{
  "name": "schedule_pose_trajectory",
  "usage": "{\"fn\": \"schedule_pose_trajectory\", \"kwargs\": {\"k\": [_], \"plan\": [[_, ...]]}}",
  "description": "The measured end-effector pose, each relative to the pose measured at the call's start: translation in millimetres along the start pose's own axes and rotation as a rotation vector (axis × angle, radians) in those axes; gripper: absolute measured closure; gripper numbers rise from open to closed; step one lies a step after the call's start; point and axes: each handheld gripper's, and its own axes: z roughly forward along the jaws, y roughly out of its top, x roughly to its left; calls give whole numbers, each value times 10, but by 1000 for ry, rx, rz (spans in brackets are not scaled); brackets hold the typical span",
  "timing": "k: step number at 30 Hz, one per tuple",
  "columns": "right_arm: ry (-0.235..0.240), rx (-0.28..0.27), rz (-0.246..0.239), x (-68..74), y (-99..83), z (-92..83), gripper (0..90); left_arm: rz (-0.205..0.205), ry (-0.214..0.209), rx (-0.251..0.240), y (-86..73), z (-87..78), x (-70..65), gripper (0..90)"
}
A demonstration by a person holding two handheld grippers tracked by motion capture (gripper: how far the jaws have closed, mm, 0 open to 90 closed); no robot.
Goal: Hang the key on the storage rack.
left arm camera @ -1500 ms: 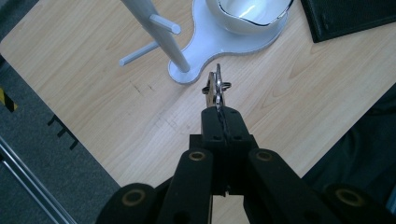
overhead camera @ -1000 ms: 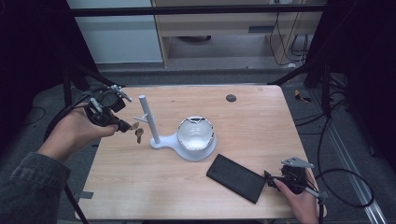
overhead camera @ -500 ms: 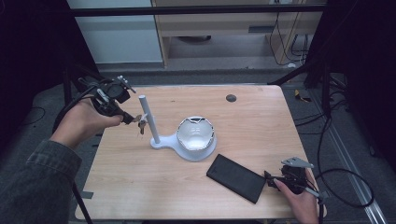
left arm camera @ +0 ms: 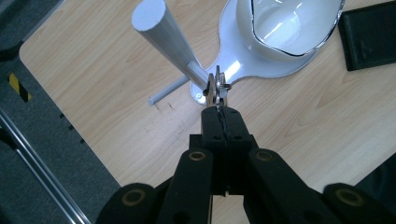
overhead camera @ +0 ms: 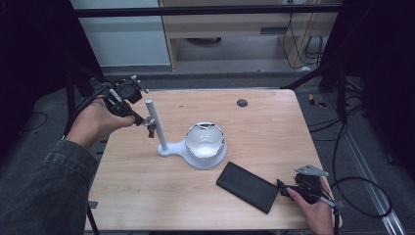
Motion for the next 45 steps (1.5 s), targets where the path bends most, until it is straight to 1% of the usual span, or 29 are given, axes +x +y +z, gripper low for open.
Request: {"fn": "schedule_pose_trajectory", "kwargs": {"k": [2, 3, 4, 6, 7, 11, 15, 16, 18, 19, 20, 21, 24, 26, 27, 28, 30, 32, 34, 35, 36, 37, 38, 40, 41, 42, 43, 44, 45], "plan": [[0, 0, 0, 0, 0, 0, 83, 0, 6, -6, 8, 16, 14, 898], [0, 0, 0, 0, 0, 0, 83, -7, 7, -11, 11, 25, 17, 898], [0, 0, 0, 0, 0, 0, 83, -1, 13, -14, 17, 31, 27, 898], [0, 0, 0, 0, 0, 0, 83, -12, 12, -16, 23, 58, 32, 898], [0, 0, 0, 0, 0, 0, 84, -8, 17, -15, 25, 68, 40, 898], [0, 0, -1, -1, 0, 0, 84, -18, 18, -25, 11, 115, 58, 898], [0, 0, 0, 0, 0, 0, 84, -29, 11, -35, -7, 157, 82, 898], [0, 0, -1, -1, 0, -1, 84, -39, 13, -44, -11, 173, 81, 898], [0, 0, 0, 0, 0, -1, 84, -34, 11, -38, -14, 176, 90, 898], [0, 0, -1, 0, 0, -1, 84, -46, 11, -48, -20, 183, 92, 898], [0, 0, -1, 0, 0, -1, 84, -47, 10, -58, -21, 188, 95, 898], [0, 0, 0, 0, 0, -1, 84, -42, 9, -53, -23, 191, 103, 898], [0, 0, -1, 0, 0, -1, 84, -55, 4, -60, -35, 210, 113, 897], [0, 0, -1, 0, -1, -1, 85, -66, 2, -80, -53, 220, 118, 894], [0, 0, -1, 0, -1, -1, 85, -69, -7, -90, -64, 218, 119, 889], [0, 0, -1, 0, -1, -1, 85, -71, -1, -102, -77, 206, 122, 878], [0, 0, -1, 0, -1, -2, 85, -79, 11, -125, -107, 175, 120, 826], [0, 0, -1, 0, -1, -1, 85, -73, 23, -145, -143, 134, 104, 782], [0, 0, -3, -1, 0, -1, 85, -73, 28, -180, -181, 90, 65, 742], [0, 0, -3, -1, 0, -1, 85, -73, 28, -180, -181, 90, 65, 719], [0, 0, -1, 0, -1, -2, 85, -71, 34, -205, -205, 61, 34, 719], [-1, -1, -4, 0, 0, -2, 88, -54, 50, -244, -243, 18, -22, 666], [-1, -1, -5, 0, -1, -3, 91, -43, 53, -260, -265, 3, -66, 659], [-1, -6, -7, 3, -2, -4, 97, -32, 46, -289, -305, -17, -154, 622], [-1, -9, -9, 3, -2, -8, 101, -26, 52, -305, -332, -23, -229, 592], [0, -9, -6, 12, 3, -29, 101, -14, 58, -315, -351, -26, -285, 548], [-1, -18, -13, 13, 10, -49, 98, -4, 62, -321, -366, -25, -328, 516], [2, -27, -6, 21, 13, -65, 97, 10, 79, -332, -390, -26, -395, 498], [1, -37, -7, 33, 18, -90, 97, 15, 85, -341, -409, -27, -440, 480]]}}
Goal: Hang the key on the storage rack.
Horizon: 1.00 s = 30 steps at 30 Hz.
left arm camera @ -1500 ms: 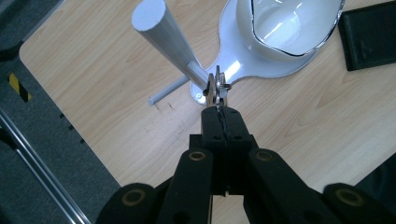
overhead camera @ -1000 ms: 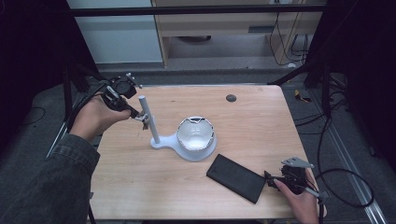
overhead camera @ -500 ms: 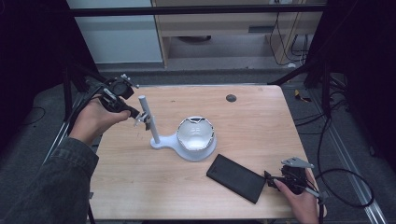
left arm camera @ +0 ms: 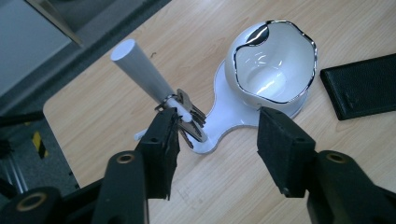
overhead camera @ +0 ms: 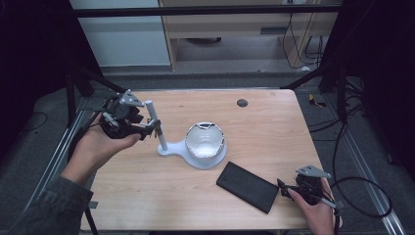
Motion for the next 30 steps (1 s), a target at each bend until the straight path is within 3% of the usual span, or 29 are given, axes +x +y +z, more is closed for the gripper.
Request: {"fn": "schedule_pose_trajectory", "kwargs": {"k": [8, 11, 15, 22, 23, 24, 30], "plan": [[-18, -41, -35, 118, 36, -196, 97, 27, 8, -52, -106, -44, -239, 326], [-12, -57, -60, 158, 74, -265, 97, 31, -19, -83, -129, -43, -358, 266], [11, -56, -80, 229, 109, -309, 95, 34, -50, -82, -157, 9, -469, 192], [82, -60, -142, 431, 162, -432, 80, 50, -176, -106, -198, 198, -734, 126], [91, -61, -145, 453, 164, -446, 79, 50, -176, -106, -198, 198, -734, 120], [104, -56, -157, 488, 165, -473, 77, 59, -209, -105, -210, 290, -840, 120], [151, -48, -205, 622, 147, -545, 78, 83, -274, -96, -233, 582, -1133, 128]]}}
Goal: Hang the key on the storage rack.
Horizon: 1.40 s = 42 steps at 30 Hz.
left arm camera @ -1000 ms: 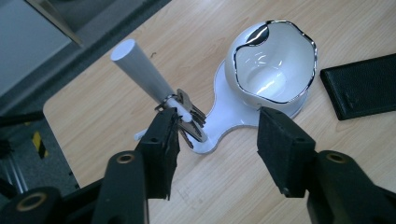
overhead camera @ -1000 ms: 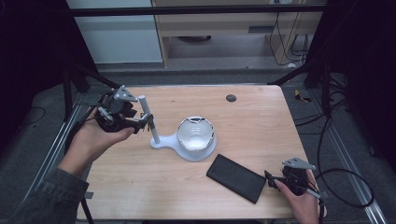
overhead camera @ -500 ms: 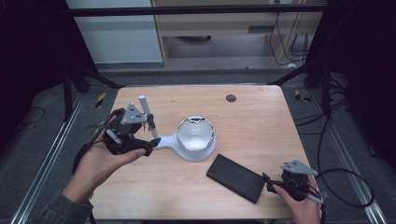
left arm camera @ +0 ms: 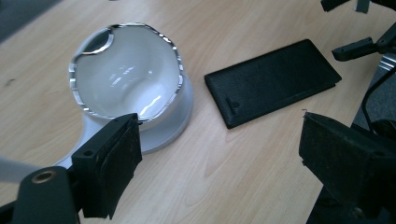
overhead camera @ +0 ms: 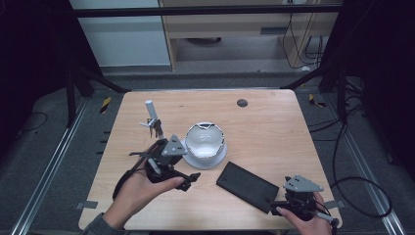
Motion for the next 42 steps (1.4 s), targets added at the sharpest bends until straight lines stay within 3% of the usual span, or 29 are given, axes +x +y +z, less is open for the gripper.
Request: {"fn": "schedule_pose_trajectory", "kwargs": {"k": [5, 10, 15, 19, 25, 27, 29, 42], "plan": [[10, 17, -35, 28, -41, -31, 88, 30, -47, -5, 7, 261, -119, 154], [-1, 46, -43, -20, -116, -69, 123, 46, -62, -3, -9, 519, -209, 172], [-17, 61, -48, -110, -186, -118, 175, 27, -61, -27, -70, 716, -203, 214], [-18, 89, -62, -156, -230, -124, 203, 21, -54, -18, -151, 859, -188, 279], [-15, 129, -89, -140, -255, -96, 218, 12, -50, -24, -281, 1036, -213, 449], [-12, 136, -96, -131, -262, -82, 221, 12, -50, -20, -298, 1064, -218, 476], [-15, 146, -102, -126, -275, -68, 228, 5, -54, -8, -375, 1195, -238, 493], [0, 204, -125, -113, -316, -9, 230, -21, -58, 2, -524, 1400, -236, 552]]}}
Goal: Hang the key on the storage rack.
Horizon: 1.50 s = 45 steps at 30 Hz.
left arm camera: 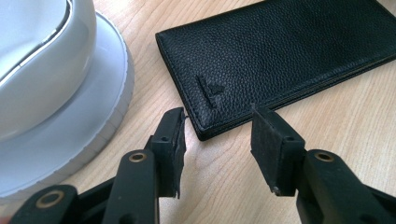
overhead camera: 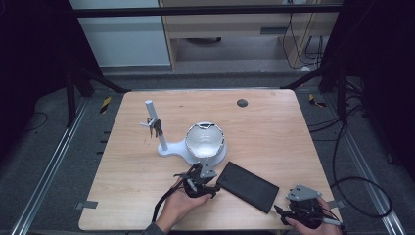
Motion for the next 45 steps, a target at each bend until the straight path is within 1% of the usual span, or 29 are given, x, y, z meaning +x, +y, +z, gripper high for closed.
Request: {"fn": "schedule_pose_trajectory", "kwargs": {"k": [3, 6, 13, 16, 22, 25, 29, 30, 32, 33, 35, 39, 41, 45], "plan": [[5, 16, -5, 6, 0, 24, 229, -13, -3, 0, -20, 9, 6, 567], [11, 31, -10, 14, 2, 50, 227, -10, -8, 11, -34, 24, 15, 569], [20, 50, -25, 15, 39, 71, 225, -8, -14, 12, -44, 46, 0, 576], [25, 59, -27, 13, 55, 76, 224, -5, -15, 19, -49, 58, 3, 579], [31, 88, -39, 17, 70, 93, 222, -9, -16, 26, -68, 90, 13, 582], [37, 102, -44, 20, 70, 110, 221, -14, -23, 28, -76, 111, 24, 584], [42, 100, -39, 24, 87, 127, 220, -18, -27, 32, -77, 127, 24, 586], [43, 100, -38, 24, 94, 133, 219, -17, -38, 35, -73, 136, 18, 587], [40, 103, -43, 27, 105, 135, 218, -16, -37, 34, -71, 141, 9, 587], [36, 103, -45, 27, 105, 133, 218, -19, -38, 31, -72, 140, 4, 586], [38, 89, -27, 19, 92, 119, 221, -20, -39, 26, -75, 132, -10, 579], [41, 57, -9, 3, 57, 100, 221, -17, -36, 20, -81, 105, -35, 558], [48, 22, 15, -17, 43, 76, 220, -15, -35, 18, -90, 89, -50, 537], [44, -32, 48, -55, 30, 33, 220, -16, -33, 20, -102, 83, -52, 510]]}}
